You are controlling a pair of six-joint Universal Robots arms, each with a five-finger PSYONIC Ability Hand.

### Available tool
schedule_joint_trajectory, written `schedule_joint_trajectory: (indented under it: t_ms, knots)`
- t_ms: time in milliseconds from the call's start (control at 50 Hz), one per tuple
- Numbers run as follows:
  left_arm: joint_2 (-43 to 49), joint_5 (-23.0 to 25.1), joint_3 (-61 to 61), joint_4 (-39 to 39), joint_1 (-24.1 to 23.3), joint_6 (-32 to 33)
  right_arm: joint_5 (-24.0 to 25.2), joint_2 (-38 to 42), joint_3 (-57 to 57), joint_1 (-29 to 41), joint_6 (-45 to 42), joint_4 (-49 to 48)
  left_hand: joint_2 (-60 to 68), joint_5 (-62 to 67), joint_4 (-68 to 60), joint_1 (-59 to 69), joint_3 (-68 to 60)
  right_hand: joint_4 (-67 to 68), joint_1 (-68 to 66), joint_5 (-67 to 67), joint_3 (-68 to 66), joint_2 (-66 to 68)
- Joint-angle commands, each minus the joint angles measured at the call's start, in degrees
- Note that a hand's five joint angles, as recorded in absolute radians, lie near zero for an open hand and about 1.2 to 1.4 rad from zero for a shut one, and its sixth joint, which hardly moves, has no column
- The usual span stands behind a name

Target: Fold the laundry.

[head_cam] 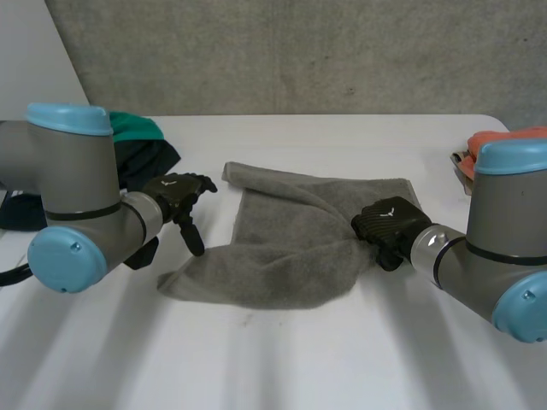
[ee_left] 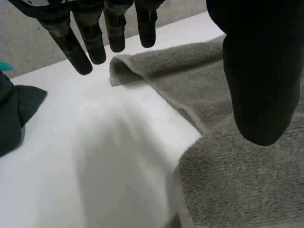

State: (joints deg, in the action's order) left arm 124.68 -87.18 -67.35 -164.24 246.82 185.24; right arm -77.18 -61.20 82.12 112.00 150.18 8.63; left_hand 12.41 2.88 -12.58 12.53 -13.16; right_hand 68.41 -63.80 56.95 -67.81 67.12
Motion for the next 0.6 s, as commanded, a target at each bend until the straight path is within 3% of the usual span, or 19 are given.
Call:
schedule_joint_trajectory:
  t_ms: [20,160,240,440,520,540,560,600]
  knots:
    - [1.5,-0.6,0.4,1.2,-1.2,-0.1,-0.7,-3.3,1.4,1.1,5.6,4.2,-1.0,-1.5,1.2,-1.1,1.8,11.6,-16.2,13.0,-12.2,12.9]
    - [5.4,-1.9,1.9,1.5,-4.5,0.5,-2.4,-10.2,6.9,4.9,14.3,4.3,2.5,2.0,-2.3,2.4,-1.8,11.6,-16.2,13.0,-12.2,12.9]
    - [7.0,-6.3,3.0,1.4,-6.1,0.8,-3.7,-13.3,9.7,7.1,17.9,3.8,8.9,8.4,-8.7,8.7,-8.1,11.6,-16.2,13.0,-12.2,12.9]
    - [10.6,-9.7,5.7,1.6,-7.6,4.1,-4.6,-16.1,12.4,8.8,19.2,3.2,16.0,15.5,-15.8,15.8,-15.2,11.6,-16.2,13.0,-12.2,12.9]
    - [11.4,-10.6,6.5,1.3,-7.6,5.6,-4.6,-15.8,12.4,8.8,19.2,3.4,37.6,37.1,-37.4,37.5,-36.8,11.6,-16.2,13.0,-12.2,12.9]
    - [11.3,-10.9,6.8,1.2,-7.6,5.9,-4.6,-15.9,12.4,8.8,19.2,3.4,54.8,54.3,-54.6,54.7,-54.1,11.6,-16.2,13.0,-12.2,12.9]
    - [11.2,-11.0,7.0,1.1,-7.6,6.1,-4.6,-15.9,12.6,8.8,19.2,3.4,63.3,62.8,-63.1,63.2,-62.6,11.6,-16.2,13.0,-12.2,12.9]
    - [11.0,-11.0,7.3,0.8,-7.7,6.3,-4.6,-16.1,13.2,9.0,19.3,3.4,67.6,67.1,-67.4,67.5,-66.8,11.6,-16.2,13.0,-12.2,12.9]
